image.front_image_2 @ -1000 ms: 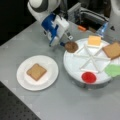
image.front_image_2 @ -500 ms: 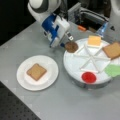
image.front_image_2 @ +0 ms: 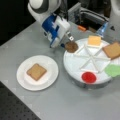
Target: Ingredient selection for cheeseburger or sandwich
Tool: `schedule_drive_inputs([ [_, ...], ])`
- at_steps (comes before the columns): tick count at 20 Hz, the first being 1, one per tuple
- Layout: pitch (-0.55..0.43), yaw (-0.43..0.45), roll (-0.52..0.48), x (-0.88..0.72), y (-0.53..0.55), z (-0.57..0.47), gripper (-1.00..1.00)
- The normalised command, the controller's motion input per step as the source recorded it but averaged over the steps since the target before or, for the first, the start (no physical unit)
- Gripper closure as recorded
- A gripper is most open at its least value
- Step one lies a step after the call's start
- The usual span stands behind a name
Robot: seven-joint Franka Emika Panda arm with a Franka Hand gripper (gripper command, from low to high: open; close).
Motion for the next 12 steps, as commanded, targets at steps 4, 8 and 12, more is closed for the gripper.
schedule_drive_inputs([
  [4,-0.107,0.100,0.199,0.27,-0.21,-0.15,1.00],
  [8,-0.113,0.097,0.193,0.27,-0.20,-0.15,1.00],
  [12,-0.112,0.097,0.192,0.25,-0.20,-0.15,1.00],
])
